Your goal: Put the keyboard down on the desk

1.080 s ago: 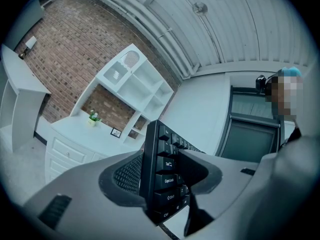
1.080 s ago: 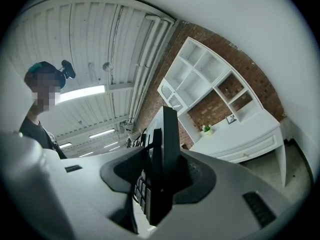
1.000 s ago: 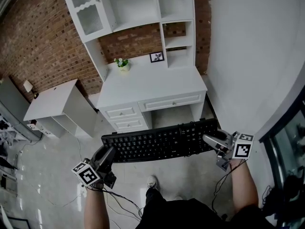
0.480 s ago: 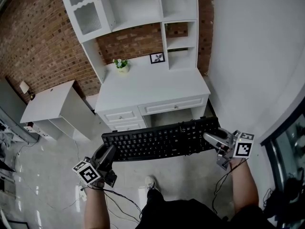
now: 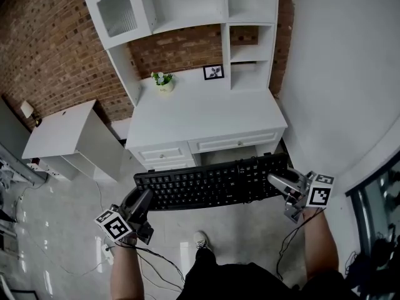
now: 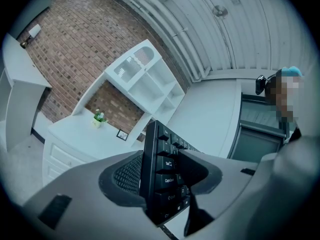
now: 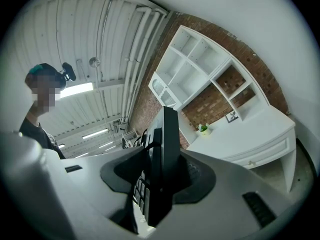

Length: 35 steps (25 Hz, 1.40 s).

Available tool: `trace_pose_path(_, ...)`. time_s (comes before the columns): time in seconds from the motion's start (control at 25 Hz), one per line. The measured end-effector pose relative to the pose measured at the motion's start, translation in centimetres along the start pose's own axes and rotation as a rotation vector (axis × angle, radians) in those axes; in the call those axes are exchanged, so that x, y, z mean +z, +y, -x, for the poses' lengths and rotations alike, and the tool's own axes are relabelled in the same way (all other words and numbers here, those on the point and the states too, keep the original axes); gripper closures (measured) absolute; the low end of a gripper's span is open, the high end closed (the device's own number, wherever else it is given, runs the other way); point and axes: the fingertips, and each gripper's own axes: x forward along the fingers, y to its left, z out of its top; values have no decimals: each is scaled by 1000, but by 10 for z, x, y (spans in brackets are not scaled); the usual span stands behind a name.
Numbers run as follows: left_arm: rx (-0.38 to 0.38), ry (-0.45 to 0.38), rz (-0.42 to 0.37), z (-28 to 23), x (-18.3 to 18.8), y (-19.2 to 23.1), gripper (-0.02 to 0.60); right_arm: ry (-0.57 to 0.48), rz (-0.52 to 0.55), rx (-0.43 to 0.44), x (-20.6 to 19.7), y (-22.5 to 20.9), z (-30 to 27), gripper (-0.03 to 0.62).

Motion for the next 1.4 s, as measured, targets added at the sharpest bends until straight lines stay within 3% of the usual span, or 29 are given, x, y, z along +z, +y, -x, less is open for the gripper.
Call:
trace_pose_path(0.96,17,-2,37,-41,113,192,351,33,-21,-15,31,-60,-221,414)
trace_pose_path(1.4,-1,-6,11,-35,152,220,353,15,-18,-18,36,-50,-264,414)
